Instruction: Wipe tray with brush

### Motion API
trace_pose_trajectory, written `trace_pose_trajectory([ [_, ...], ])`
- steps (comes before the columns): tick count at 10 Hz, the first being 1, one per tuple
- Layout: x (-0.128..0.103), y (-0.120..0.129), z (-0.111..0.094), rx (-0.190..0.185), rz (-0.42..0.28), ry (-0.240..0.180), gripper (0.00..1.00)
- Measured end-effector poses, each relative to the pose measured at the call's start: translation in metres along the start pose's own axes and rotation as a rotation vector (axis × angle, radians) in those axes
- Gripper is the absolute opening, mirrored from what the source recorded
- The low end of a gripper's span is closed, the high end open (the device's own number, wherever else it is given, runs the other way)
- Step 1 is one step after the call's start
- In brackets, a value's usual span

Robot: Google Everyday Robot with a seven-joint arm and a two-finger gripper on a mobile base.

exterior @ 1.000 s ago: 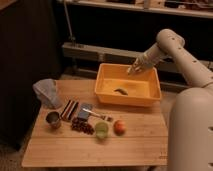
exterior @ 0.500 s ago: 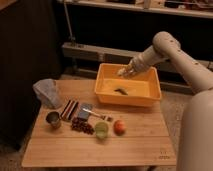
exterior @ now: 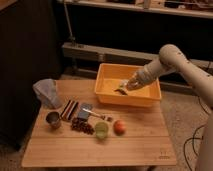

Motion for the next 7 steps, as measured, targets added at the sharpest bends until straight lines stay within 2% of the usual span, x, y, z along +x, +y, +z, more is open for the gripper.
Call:
trace_pose_trajectory([
  [4,-0.005,-0.043,-0.016,0.024,0.042,-0.003,0.0],
  [6,-0.011,-0.053,-0.016,0.047,0.065,-0.008,0.0],
  [7,-0.02,-0.066,-0.019,0.069,0.092,-0.021,0.0],
])
